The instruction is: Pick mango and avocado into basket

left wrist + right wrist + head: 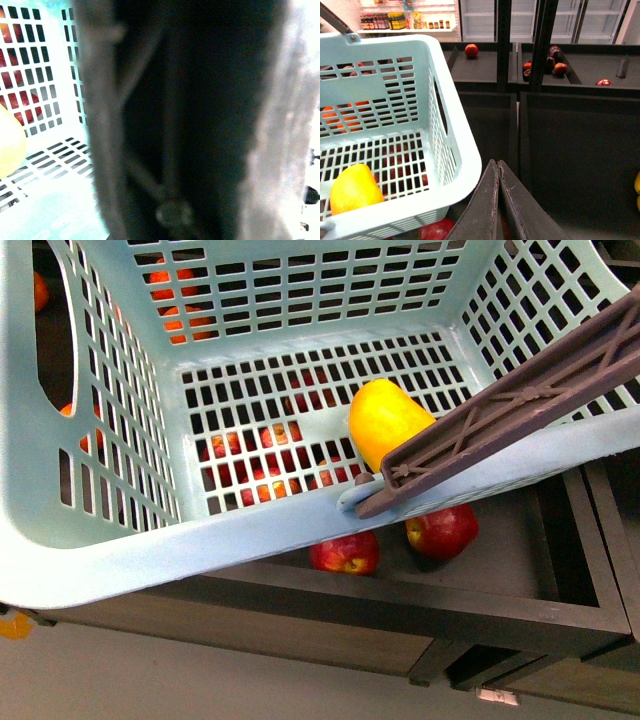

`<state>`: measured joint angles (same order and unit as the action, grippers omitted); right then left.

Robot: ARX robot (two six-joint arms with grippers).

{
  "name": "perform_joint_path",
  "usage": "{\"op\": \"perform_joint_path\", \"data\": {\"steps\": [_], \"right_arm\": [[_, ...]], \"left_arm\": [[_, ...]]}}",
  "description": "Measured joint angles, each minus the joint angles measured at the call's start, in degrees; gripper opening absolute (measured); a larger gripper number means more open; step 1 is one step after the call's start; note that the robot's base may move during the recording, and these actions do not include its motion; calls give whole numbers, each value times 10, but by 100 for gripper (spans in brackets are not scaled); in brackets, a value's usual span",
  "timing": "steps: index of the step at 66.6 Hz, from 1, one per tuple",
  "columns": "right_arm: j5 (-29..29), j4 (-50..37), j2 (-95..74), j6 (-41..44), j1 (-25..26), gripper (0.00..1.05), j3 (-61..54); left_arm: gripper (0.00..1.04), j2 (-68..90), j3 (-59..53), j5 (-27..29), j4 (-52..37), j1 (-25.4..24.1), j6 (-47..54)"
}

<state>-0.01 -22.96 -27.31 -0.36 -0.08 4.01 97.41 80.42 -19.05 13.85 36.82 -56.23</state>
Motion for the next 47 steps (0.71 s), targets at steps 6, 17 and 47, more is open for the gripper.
{"op": "perform_joint_path", "data": {"steps": [6, 17, 47], "right_arm": [[0, 7, 13, 1, 0, 9, -5], [0, 8, 16, 1, 0, 36, -7], [0, 8, 17, 1, 0, 96, -7]], "left_arm": [[13, 0, 0, 0, 0, 0, 0], [13, 0, 0, 0, 0, 0, 0], [13, 0, 0, 1, 0, 0, 0]]}}
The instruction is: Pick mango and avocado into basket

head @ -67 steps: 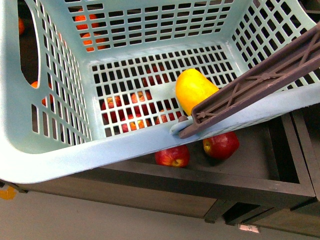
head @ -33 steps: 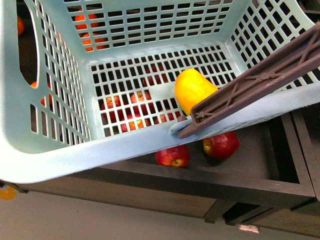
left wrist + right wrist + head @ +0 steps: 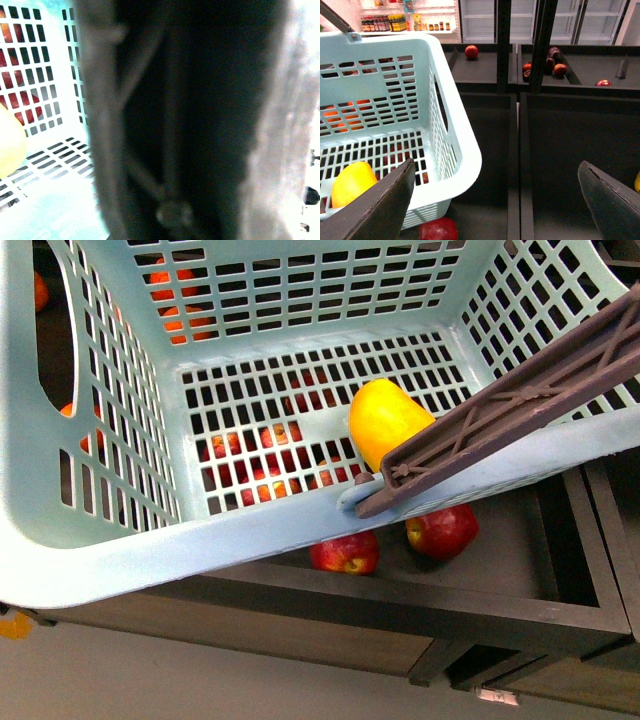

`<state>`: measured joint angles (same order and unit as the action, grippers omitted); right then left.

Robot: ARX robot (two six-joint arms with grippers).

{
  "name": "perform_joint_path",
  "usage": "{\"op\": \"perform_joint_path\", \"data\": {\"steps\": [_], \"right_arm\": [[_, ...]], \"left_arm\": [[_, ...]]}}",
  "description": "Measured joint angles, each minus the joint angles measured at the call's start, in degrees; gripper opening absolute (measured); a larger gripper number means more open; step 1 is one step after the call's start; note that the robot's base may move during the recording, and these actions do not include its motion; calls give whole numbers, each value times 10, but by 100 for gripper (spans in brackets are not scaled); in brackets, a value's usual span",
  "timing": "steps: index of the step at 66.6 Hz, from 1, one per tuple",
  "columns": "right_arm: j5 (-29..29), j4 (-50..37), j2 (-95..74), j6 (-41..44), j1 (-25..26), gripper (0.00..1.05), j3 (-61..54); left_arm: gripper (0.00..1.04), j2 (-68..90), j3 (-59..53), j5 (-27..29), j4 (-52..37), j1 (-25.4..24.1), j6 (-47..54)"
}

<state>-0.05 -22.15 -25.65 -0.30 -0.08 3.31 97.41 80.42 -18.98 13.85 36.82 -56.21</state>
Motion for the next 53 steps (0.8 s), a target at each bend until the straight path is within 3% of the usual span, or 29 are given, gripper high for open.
{"op": "perform_joint_path", "data": {"steps": [53], "right_arm": [[-1, 1, 2, 0, 0, 96, -3]], "left_arm": [[13, -2, -1, 3, 0, 1, 0]]}}
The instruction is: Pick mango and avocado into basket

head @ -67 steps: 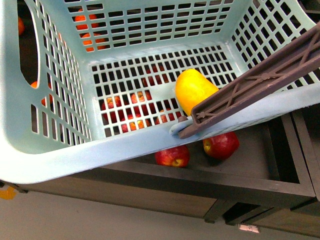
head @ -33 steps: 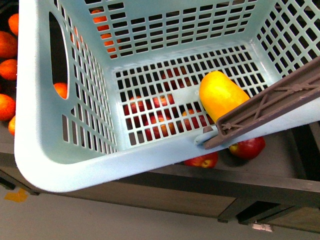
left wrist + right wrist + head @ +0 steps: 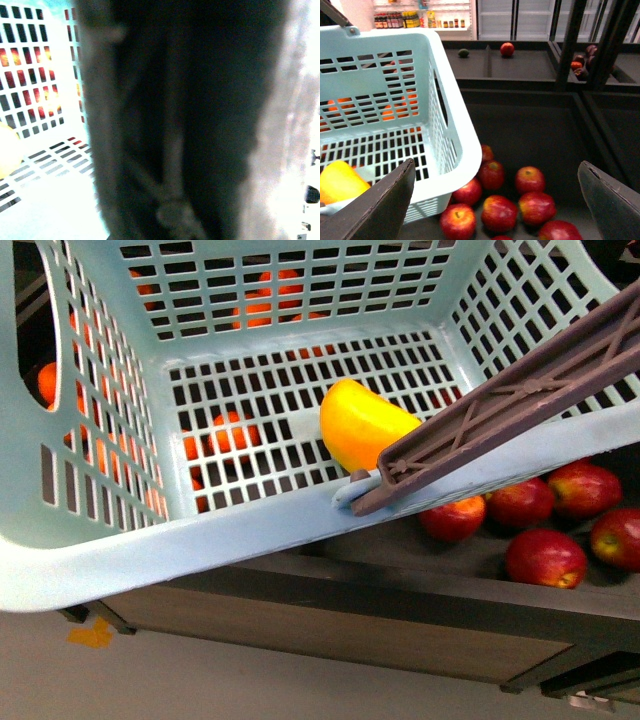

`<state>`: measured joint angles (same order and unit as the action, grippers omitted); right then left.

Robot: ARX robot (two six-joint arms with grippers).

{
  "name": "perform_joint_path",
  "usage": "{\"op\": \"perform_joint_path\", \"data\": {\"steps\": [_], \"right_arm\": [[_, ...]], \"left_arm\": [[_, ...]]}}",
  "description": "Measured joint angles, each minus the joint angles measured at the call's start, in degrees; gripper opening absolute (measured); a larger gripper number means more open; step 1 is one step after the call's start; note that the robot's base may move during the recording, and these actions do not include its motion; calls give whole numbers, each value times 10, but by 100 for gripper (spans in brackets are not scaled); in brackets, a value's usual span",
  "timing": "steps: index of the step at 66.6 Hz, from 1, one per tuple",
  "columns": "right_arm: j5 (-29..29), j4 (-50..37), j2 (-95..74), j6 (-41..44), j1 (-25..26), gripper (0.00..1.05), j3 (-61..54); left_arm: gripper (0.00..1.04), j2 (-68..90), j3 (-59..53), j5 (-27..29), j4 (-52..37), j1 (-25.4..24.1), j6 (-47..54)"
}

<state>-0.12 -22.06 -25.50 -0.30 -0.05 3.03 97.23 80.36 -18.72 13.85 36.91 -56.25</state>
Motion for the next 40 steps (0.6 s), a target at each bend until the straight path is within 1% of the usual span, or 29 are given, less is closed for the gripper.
{"op": "perform_joint_path", "data": {"steps": [40], "right_arm": [[2, 0, 0, 0, 0, 96, 0]], "left_arm": [[13, 0, 0, -3, 0, 0, 1]]}}
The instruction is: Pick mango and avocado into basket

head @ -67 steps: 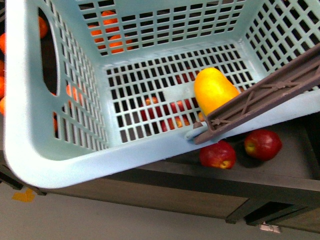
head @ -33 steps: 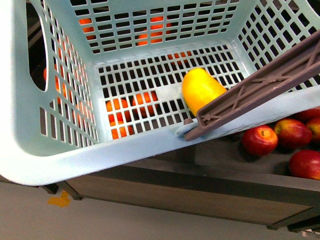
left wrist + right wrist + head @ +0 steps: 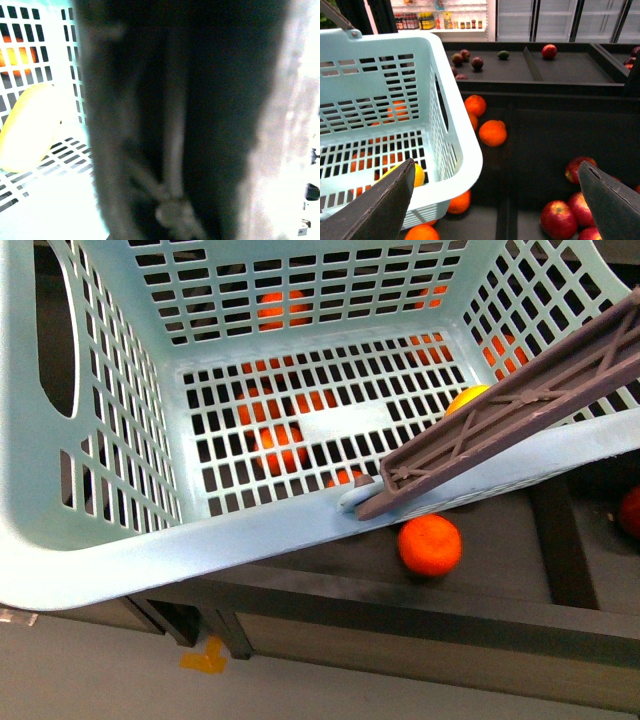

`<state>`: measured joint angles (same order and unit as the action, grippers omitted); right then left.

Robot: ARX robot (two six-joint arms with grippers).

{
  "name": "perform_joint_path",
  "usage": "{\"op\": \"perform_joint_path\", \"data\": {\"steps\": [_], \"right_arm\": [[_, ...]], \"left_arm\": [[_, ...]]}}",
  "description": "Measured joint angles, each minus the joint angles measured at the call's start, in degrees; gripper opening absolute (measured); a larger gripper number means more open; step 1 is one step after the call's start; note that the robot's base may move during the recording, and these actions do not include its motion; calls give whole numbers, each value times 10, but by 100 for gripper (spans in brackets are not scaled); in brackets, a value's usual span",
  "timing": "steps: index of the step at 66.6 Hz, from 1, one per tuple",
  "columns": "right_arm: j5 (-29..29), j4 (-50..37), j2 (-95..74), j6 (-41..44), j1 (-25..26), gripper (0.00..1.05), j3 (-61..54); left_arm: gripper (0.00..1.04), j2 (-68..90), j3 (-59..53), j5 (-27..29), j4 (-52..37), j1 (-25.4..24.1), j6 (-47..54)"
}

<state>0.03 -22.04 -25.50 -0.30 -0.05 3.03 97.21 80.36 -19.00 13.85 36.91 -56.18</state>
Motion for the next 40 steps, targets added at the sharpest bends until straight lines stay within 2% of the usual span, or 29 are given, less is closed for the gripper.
{"op": "perform_joint_path", "data": {"steps": [40], "right_arm": [[0, 0, 0, 0, 0, 96, 0]], "left_arm": [[13, 0, 0, 1, 0, 0, 0]]}}
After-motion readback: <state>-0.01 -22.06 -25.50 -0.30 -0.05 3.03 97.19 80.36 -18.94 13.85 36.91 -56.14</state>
